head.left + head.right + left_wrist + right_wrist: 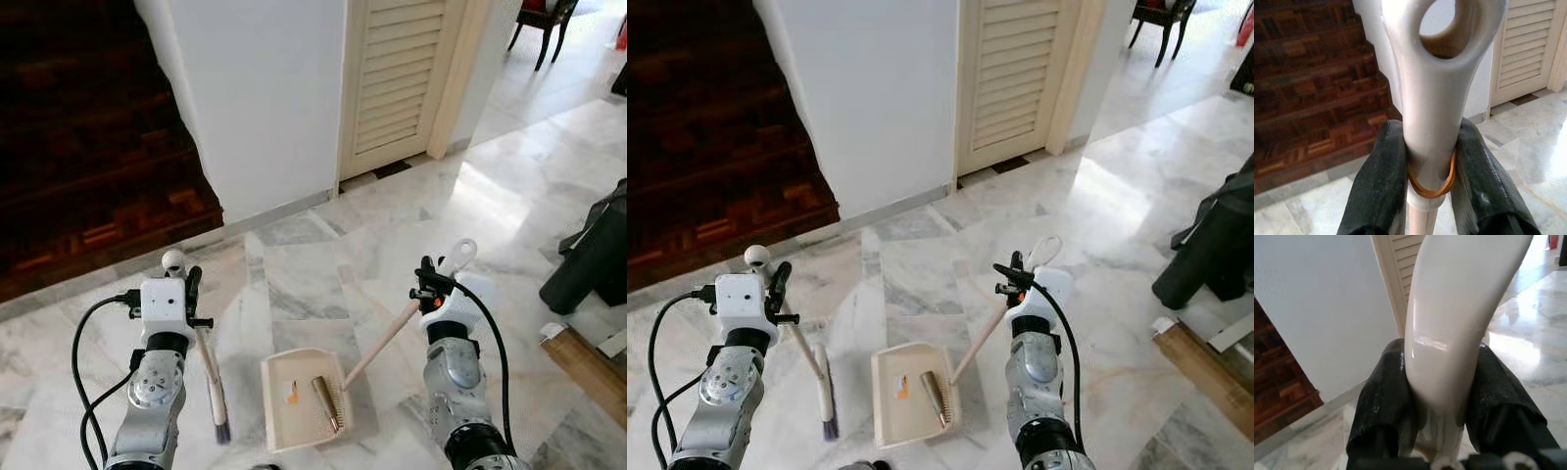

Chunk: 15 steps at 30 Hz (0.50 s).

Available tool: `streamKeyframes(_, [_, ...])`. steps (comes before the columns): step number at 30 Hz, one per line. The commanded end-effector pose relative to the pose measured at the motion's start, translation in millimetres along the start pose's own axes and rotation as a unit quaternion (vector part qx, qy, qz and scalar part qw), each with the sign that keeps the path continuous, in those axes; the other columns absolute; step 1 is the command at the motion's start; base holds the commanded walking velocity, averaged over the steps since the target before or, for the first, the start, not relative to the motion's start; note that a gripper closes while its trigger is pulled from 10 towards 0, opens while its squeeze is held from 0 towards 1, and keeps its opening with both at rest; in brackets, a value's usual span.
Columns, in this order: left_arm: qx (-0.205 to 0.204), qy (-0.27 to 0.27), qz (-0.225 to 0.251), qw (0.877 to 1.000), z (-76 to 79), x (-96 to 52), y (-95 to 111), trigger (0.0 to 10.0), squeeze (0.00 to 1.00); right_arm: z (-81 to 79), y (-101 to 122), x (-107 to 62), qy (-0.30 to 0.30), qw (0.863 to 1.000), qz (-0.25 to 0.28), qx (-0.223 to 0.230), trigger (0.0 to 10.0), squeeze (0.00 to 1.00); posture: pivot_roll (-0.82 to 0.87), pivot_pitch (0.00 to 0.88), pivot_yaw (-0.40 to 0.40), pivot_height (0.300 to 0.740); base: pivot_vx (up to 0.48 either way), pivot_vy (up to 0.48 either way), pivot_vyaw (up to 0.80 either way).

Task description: Sweep floor

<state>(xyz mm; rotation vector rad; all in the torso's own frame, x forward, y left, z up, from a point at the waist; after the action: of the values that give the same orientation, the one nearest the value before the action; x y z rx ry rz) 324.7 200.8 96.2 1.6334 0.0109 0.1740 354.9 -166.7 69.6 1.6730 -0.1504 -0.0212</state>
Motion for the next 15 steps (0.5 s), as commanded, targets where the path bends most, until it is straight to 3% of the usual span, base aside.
streamKeyframes(1, [-0.003,-0.001,0.023,1.0,0.1,3.0,11.4,10.0,0.0,-2.8,9.5,4.5,0.001,1.0,0.019,0.01,10.0,0.0,0.14,0.028,0.021,0.74,0.0,0.0,0.0])
streamKeyframes(4, [-0.005,0.0,0.023,1.0,0.1,2.8,11.2,10.0,0.0,-3.9,9.4,4.8,0.002,1.0,0.018,0.012,10.0,0.0,0.14,0.028,0.021,0.74,0.0,0.0,0.0])
streamKeyframes(15, [-0.007,-0.002,0.021,1.0,1.4,1.5,10.1,10.0,0.0,-4.7,9.7,5.0,0.005,1.0,0.019,0.011,10.0,0.0,0.14,0.004,0.021,0.74,0.0,0.256,0.0])
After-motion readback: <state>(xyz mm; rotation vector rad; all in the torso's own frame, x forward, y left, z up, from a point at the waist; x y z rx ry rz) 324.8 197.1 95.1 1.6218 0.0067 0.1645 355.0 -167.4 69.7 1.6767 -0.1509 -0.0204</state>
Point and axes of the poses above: a point about 5 cm out from each wrist's last joint towards the gripper, its own x axis pointing out of the wrist towards the gripper, its own y axis along the axis of the wrist's last joint, z = x × y, the point moved 4 cm from there along x, pointing out of the wrist towards the gripper, and after that the axes turned 3 degrees about -x, right-handed, at the moved point
